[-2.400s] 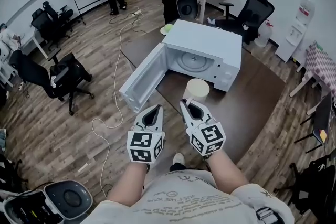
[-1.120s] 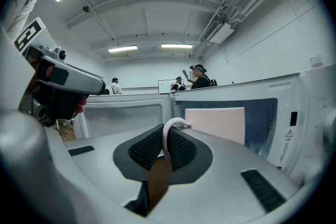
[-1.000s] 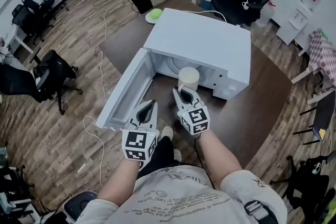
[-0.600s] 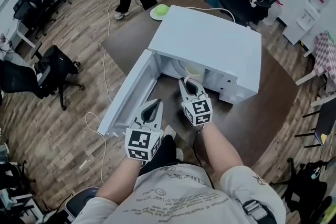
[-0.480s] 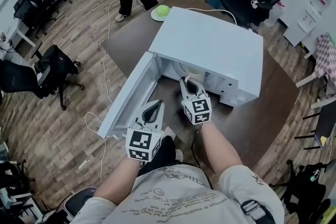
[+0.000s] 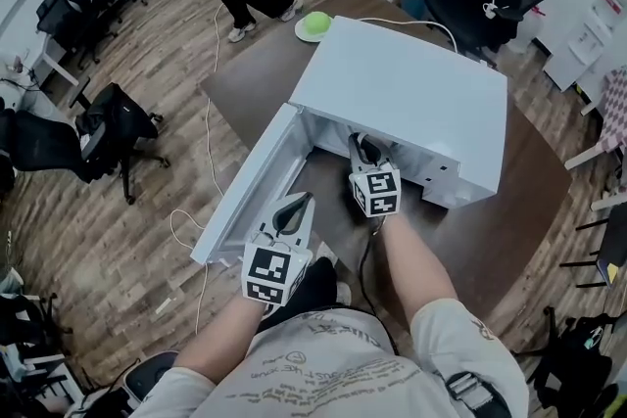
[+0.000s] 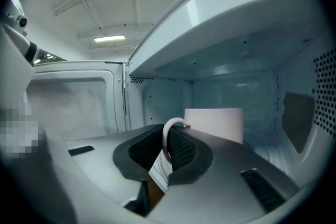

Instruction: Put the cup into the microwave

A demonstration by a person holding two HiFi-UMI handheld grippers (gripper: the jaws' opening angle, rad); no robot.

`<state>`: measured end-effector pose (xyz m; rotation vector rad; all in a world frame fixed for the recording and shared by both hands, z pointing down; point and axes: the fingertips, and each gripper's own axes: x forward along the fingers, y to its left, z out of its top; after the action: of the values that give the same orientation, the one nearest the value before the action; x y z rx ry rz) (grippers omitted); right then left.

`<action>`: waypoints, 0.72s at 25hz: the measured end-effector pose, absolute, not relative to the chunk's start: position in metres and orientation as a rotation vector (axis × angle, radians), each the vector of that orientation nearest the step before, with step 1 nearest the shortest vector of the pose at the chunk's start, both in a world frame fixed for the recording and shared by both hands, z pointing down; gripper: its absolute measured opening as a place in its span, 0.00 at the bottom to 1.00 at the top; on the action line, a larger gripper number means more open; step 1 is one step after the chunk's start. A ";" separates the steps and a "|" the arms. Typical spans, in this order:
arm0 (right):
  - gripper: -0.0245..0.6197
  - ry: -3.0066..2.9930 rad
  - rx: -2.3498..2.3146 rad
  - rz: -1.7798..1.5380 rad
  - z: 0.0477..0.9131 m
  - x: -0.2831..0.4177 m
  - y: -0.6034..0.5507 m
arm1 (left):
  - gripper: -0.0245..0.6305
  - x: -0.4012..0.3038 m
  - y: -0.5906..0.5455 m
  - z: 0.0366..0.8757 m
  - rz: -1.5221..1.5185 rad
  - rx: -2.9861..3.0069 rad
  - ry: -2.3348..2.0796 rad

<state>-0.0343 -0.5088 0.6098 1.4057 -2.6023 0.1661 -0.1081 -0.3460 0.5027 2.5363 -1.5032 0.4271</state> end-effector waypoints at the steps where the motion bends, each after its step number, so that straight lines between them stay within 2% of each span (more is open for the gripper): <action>1: 0.09 -2.599 1.402 0.159 0.612 -0.034 -0.511 | 0.06 -0.109 -0.347 0.503 0.438 2.534 -1.510; 15: 0.09 -2.506 1.456 0.181 0.629 -0.032 -0.513 | 0.06 -0.118 -0.349 0.510 0.407 2.490 -1.516; 18: 0.16 -2.493 1.472 0.189 0.631 -0.029 -0.511 | 0.06 -0.116 -0.348 0.510 0.405 2.494 -1.512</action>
<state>-0.0291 -0.5110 0.6305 1.4720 -2.4935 0.1893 -0.1157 -0.3484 0.5099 2.4942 -1.5119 0.4047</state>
